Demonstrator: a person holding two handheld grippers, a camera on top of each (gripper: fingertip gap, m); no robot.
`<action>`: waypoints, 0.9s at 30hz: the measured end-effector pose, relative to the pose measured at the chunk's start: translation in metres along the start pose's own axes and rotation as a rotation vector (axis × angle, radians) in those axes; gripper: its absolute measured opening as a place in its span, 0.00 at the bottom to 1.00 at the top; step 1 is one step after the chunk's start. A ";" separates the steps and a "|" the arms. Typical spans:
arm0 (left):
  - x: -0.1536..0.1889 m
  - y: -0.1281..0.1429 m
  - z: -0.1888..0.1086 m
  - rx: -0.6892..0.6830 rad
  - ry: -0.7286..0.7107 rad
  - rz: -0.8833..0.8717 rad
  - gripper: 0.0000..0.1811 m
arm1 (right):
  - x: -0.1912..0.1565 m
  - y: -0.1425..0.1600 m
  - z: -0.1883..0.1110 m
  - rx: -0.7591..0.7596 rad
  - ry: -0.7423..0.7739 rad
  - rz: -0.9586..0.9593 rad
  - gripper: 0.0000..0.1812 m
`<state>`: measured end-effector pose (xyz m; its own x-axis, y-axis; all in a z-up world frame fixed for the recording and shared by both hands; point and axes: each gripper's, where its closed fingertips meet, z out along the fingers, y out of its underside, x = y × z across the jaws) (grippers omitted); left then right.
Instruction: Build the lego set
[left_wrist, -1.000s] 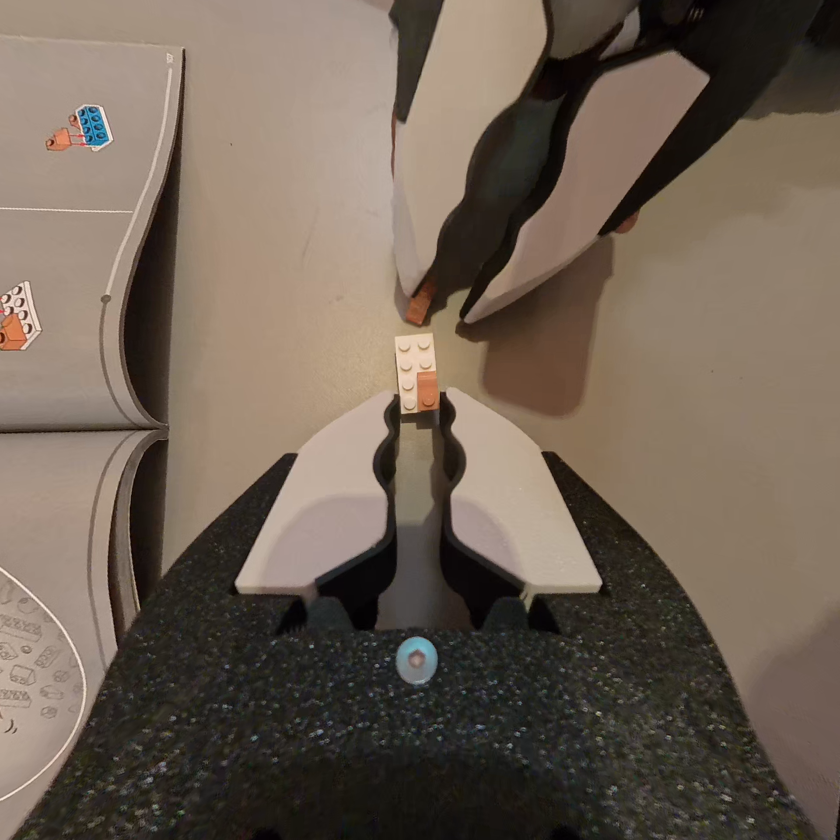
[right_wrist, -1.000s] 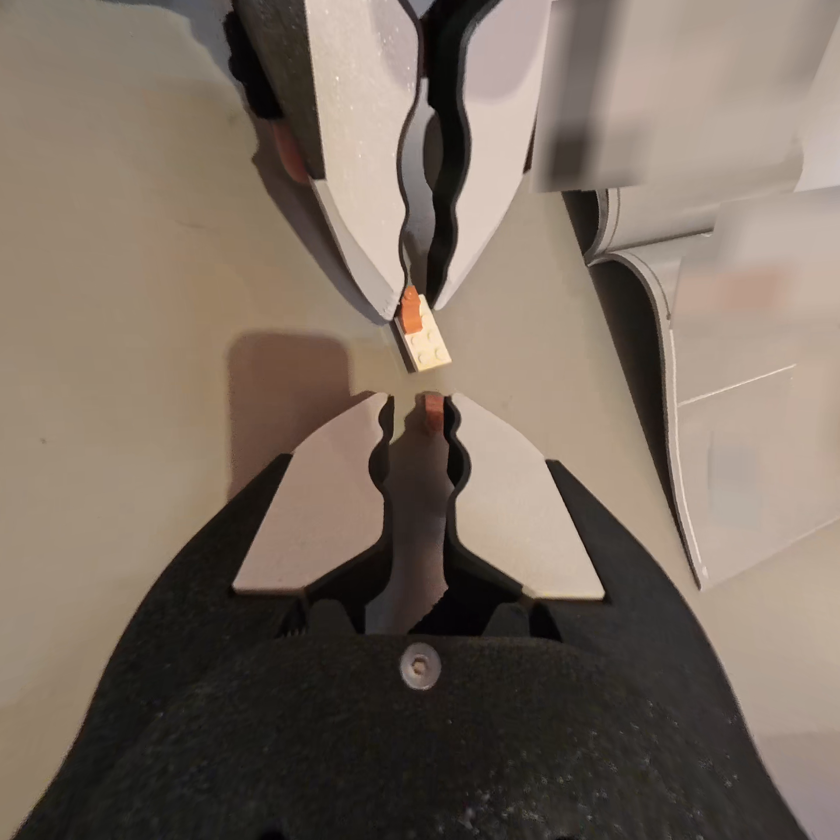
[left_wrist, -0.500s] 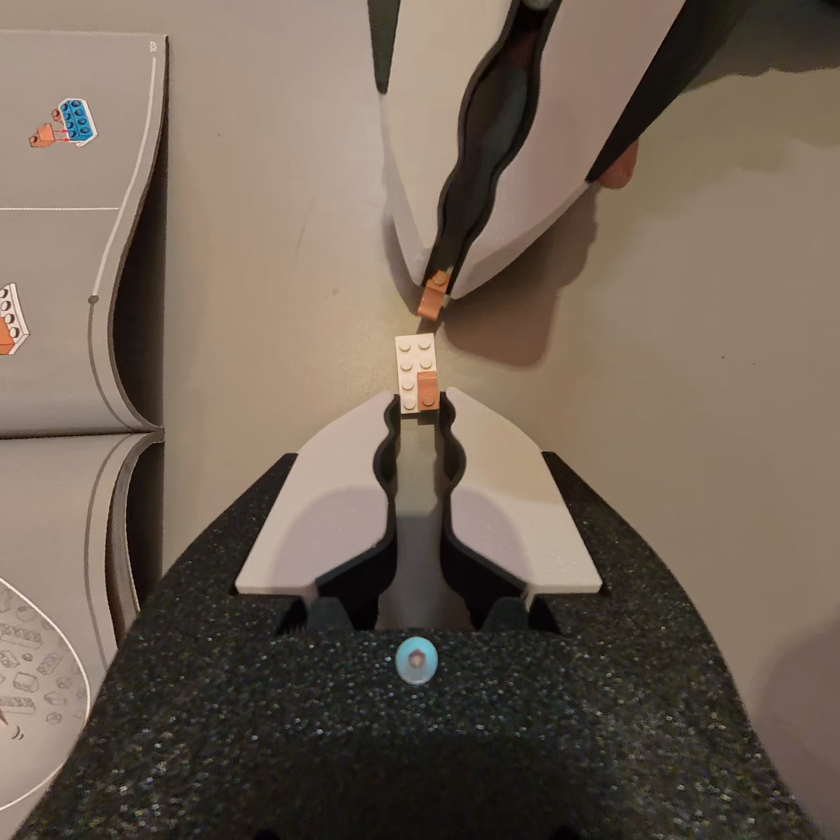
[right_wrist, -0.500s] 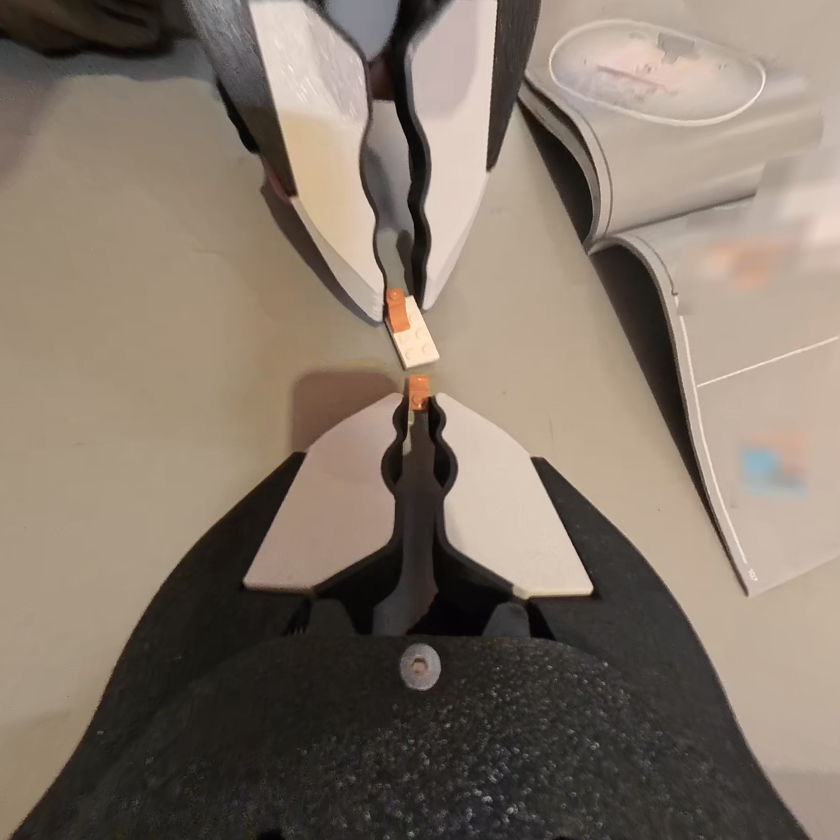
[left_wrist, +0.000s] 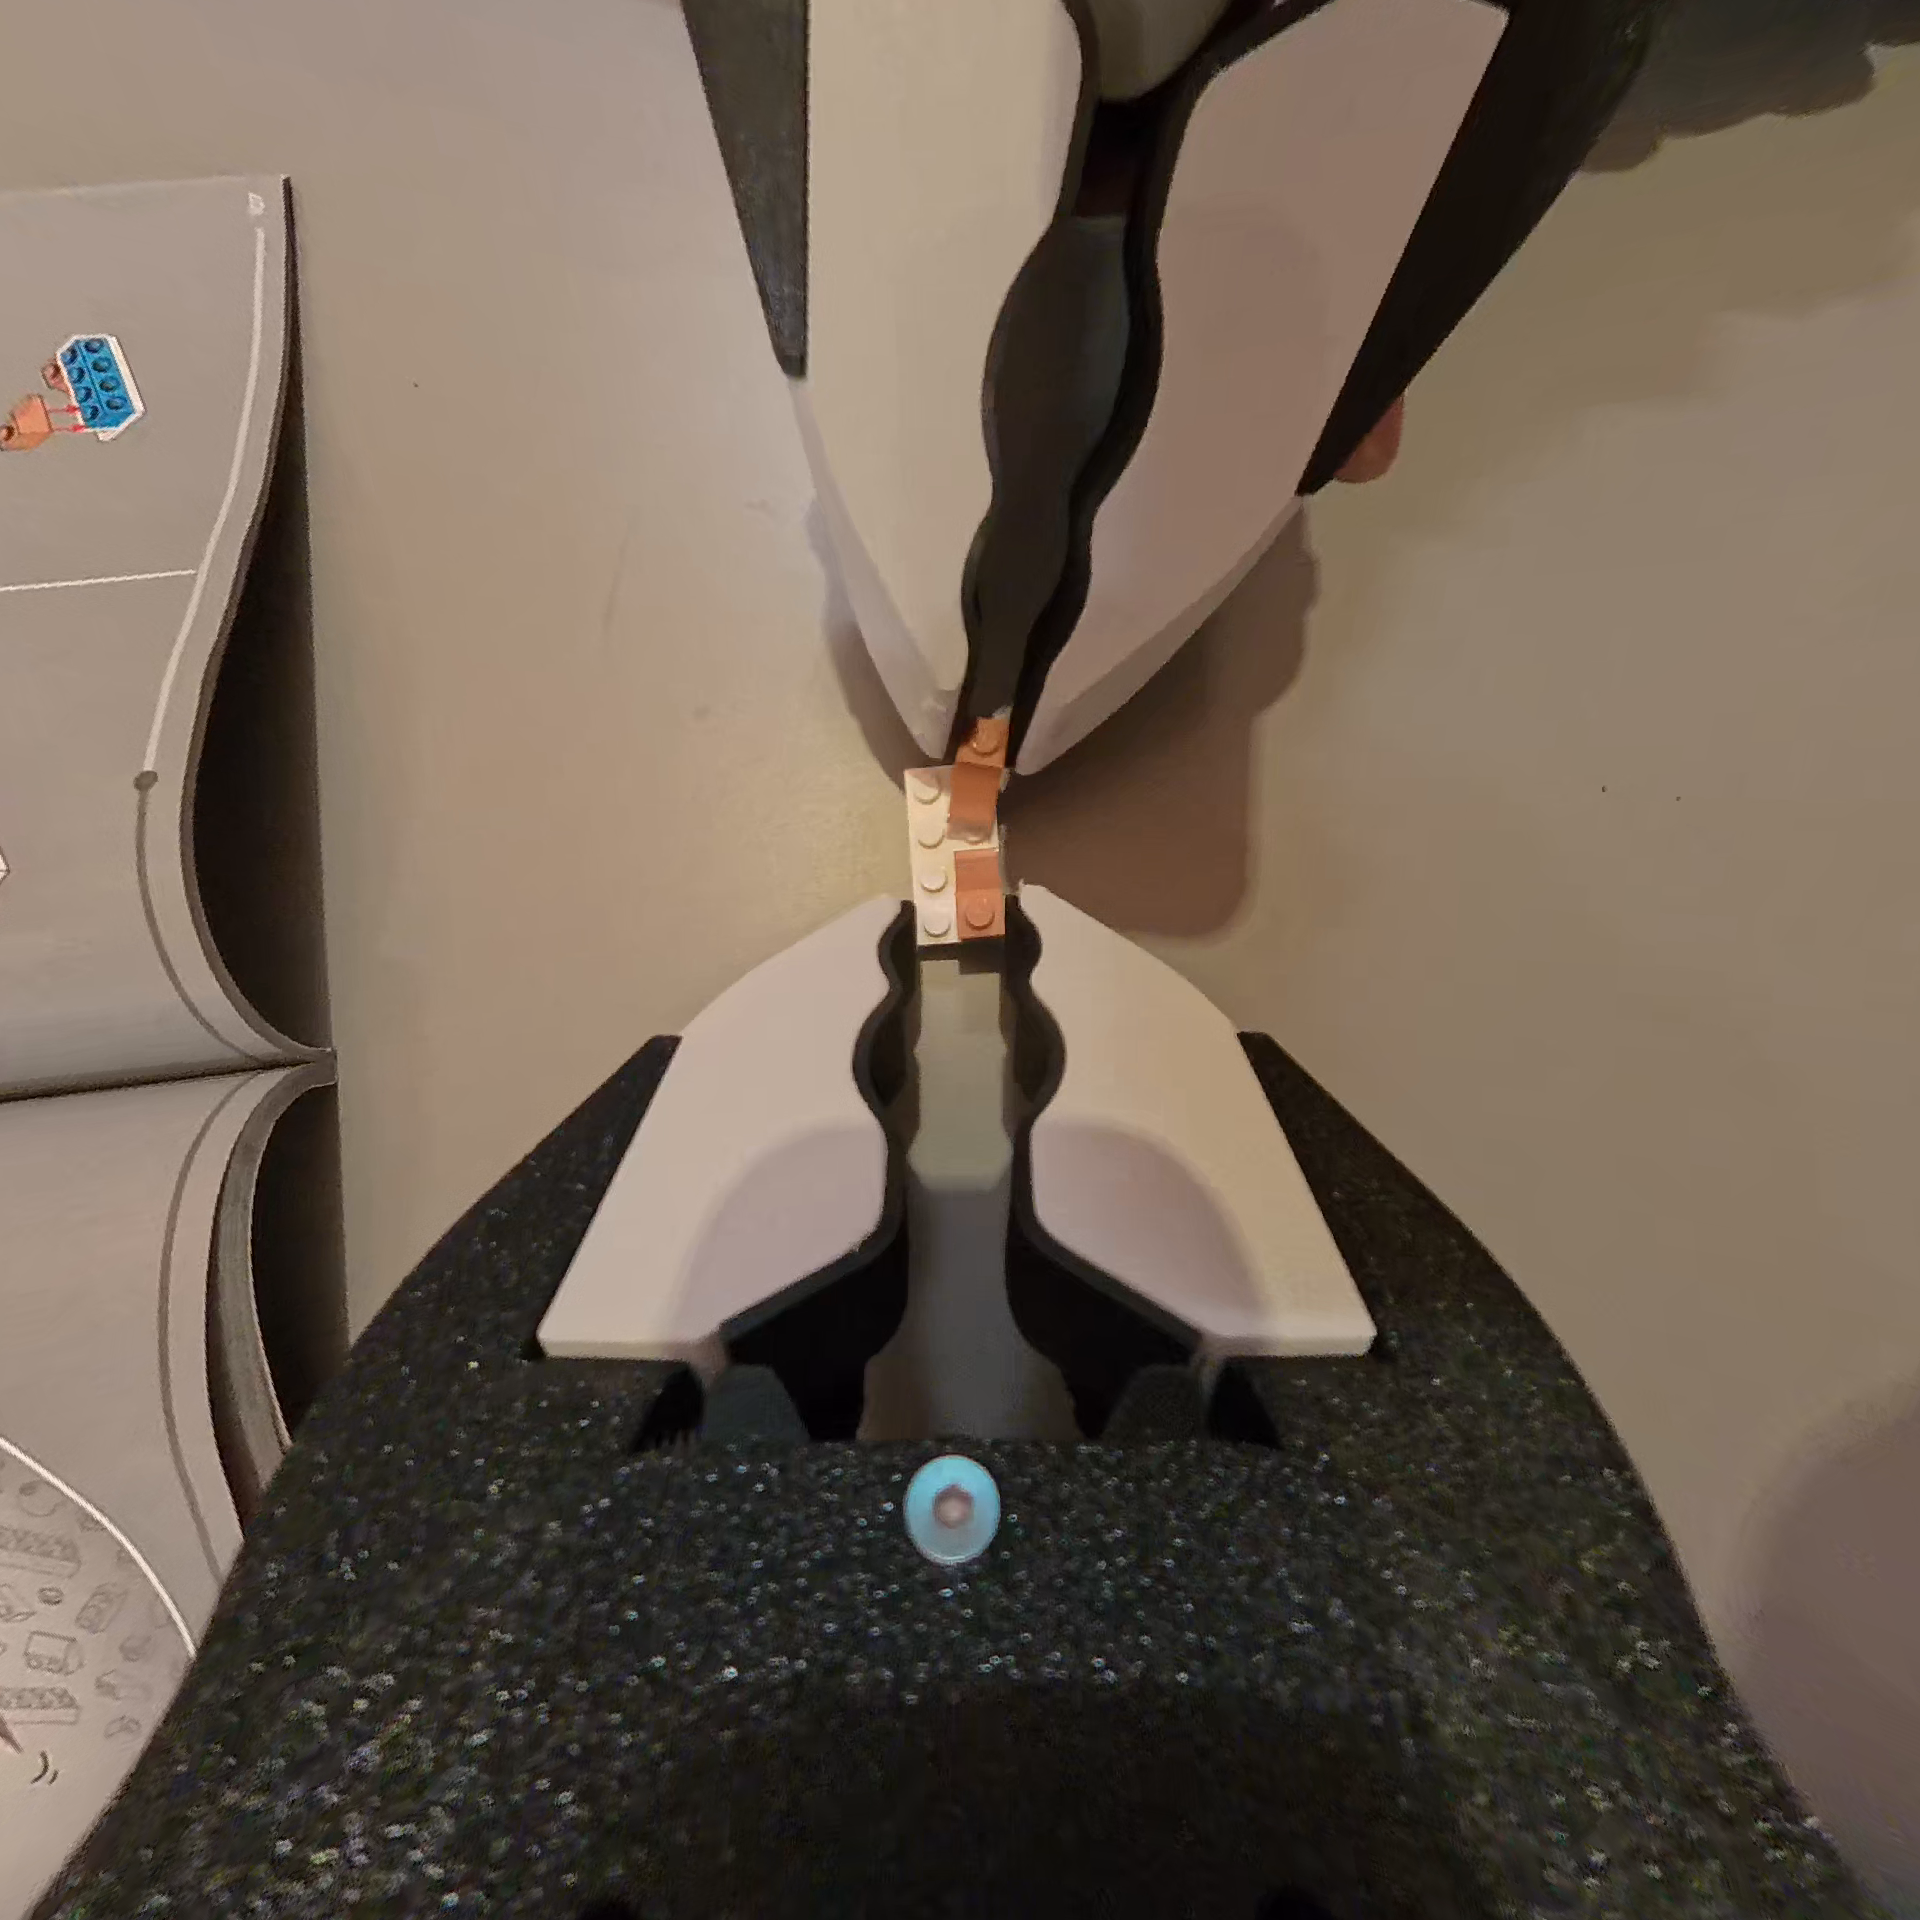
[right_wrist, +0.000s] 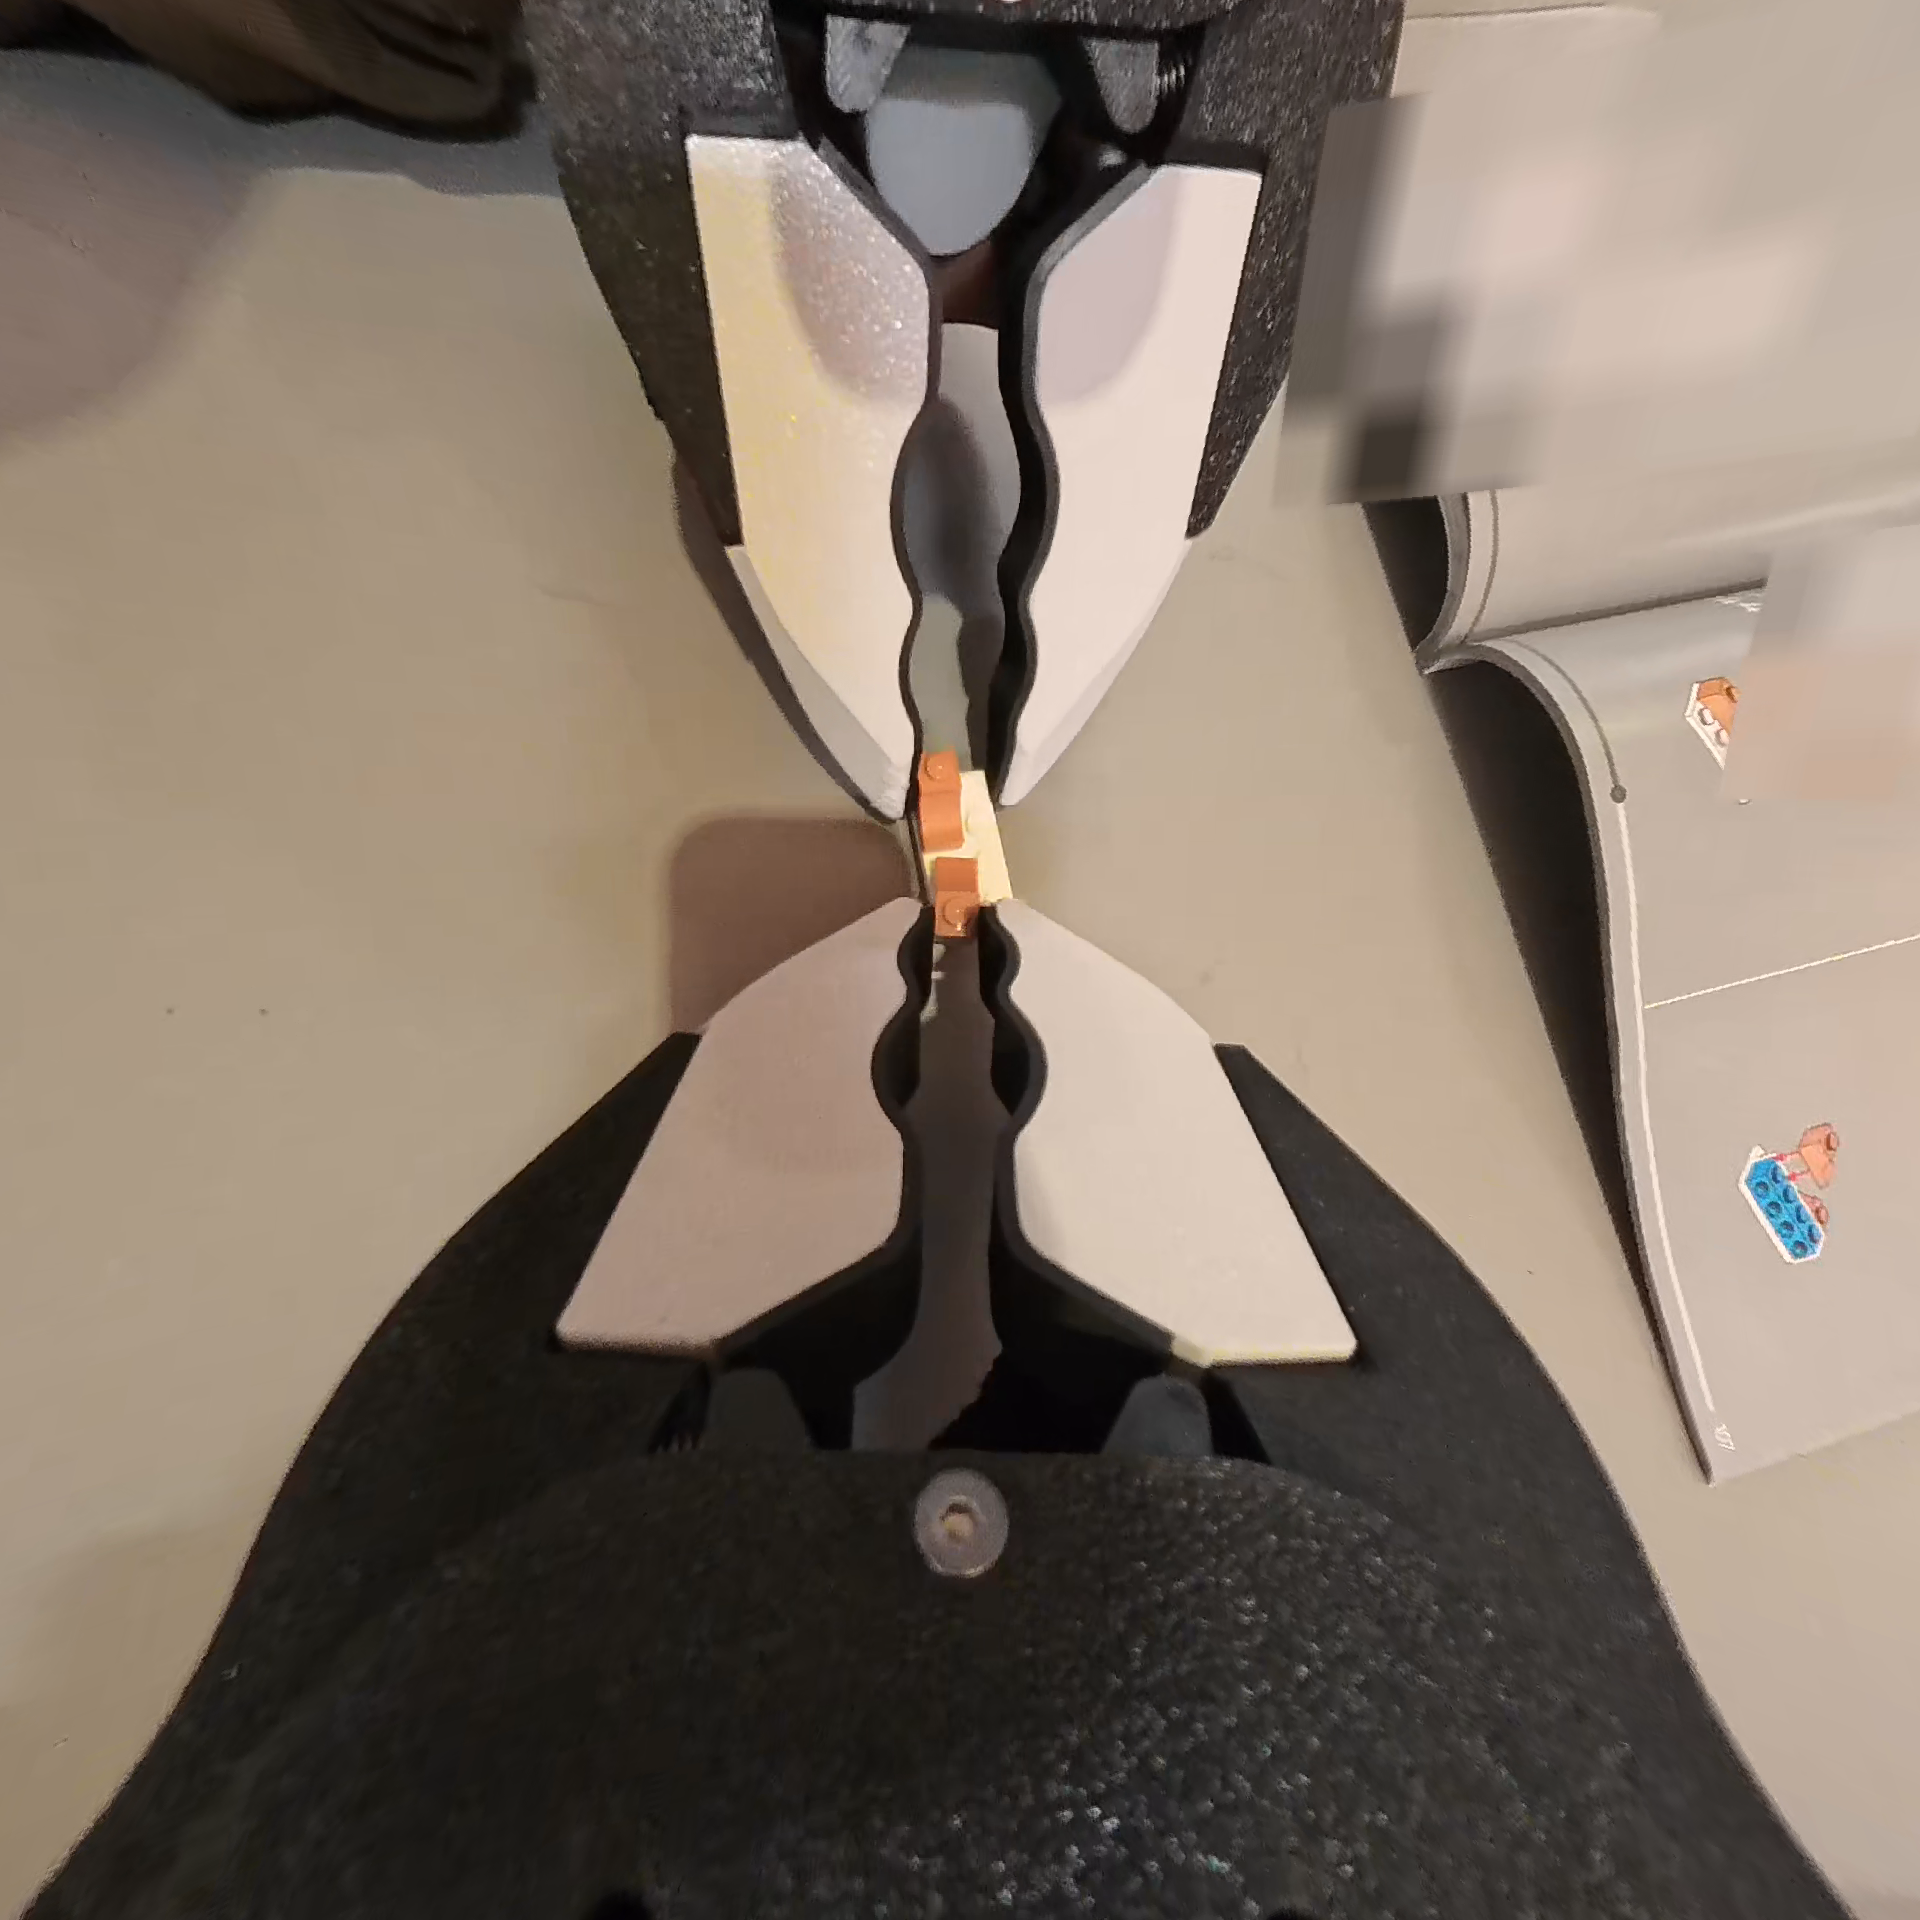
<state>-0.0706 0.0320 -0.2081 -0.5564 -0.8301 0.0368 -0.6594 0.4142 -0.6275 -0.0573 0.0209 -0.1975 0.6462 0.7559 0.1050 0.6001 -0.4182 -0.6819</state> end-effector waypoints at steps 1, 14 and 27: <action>0.000 0.000 0.000 0.000 -0.001 0.002 0.09 | -0.001 0.000 0.000 -0.001 -0.003 -0.002 0.05; 0.003 -0.002 0.000 0.016 0.016 0.020 0.09 | -0.006 0.001 0.000 -0.004 -0.027 -0.013 0.05; 0.005 -0.004 0.000 0.029 0.031 0.014 0.09 | -0.004 0.000 0.000 0.010 -0.012 -0.021 0.09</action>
<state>-0.0710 0.0265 -0.2052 -0.5812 -0.8121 0.0515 -0.6368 0.4145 -0.6501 -0.0602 0.0179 -0.1975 0.6277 0.7706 0.1101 0.6086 -0.3976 -0.6867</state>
